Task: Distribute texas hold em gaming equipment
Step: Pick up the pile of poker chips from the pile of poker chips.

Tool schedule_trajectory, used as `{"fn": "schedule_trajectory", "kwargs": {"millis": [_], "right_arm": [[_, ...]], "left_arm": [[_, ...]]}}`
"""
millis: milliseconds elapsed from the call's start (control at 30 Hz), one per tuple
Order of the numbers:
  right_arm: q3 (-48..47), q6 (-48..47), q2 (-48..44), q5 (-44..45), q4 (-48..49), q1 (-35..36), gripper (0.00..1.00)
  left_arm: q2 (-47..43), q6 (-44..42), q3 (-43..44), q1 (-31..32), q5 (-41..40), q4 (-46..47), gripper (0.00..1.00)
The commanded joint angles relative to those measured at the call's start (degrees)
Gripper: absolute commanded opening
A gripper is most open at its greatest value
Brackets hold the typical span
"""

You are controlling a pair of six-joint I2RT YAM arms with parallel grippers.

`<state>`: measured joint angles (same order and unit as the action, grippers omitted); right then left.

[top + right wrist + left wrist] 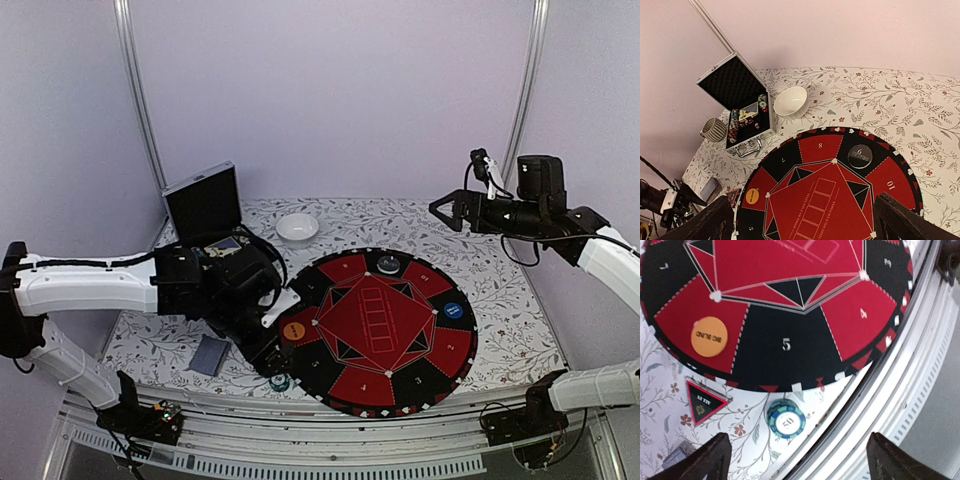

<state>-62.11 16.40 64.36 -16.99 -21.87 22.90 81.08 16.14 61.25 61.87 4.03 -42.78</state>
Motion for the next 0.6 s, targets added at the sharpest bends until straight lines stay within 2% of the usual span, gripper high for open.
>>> {"fn": "schedule_trajectory", "kwargs": {"millis": [0, 167, 300, 400, 567], "right_arm": [[2.8, 2.2, -3.0, -2.7, 3.7, 0.0, 0.99], [4.3, 2.6, -3.0, -4.2, 3.5, 0.1, 0.99], [4.9, 2.5, -2.7, -4.3, 3.3, 0.1, 0.99], [5.2, 2.2, -2.6, -4.2, 3.1, 0.0, 0.99], [5.5, 1.8, -1.9, -4.4, 3.0, 0.1, 0.99]], "left_arm": [[1.5, 1.1, -3.1, 3.5, -2.3, -3.1, 0.98], [7.9, 0.5, -2.6, 6.3, -8.4, -2.9, 0.98], [11.9, -0.5, -2.9, 6.5, -6.5, -0.2, 0.98], [14.1, -0.8, -3.8, 6.5, -8.1, 0.4, 0.98], [16.1, -1.4, -3.3, 6.4, -8.5, 1.6, 0.9]]}}
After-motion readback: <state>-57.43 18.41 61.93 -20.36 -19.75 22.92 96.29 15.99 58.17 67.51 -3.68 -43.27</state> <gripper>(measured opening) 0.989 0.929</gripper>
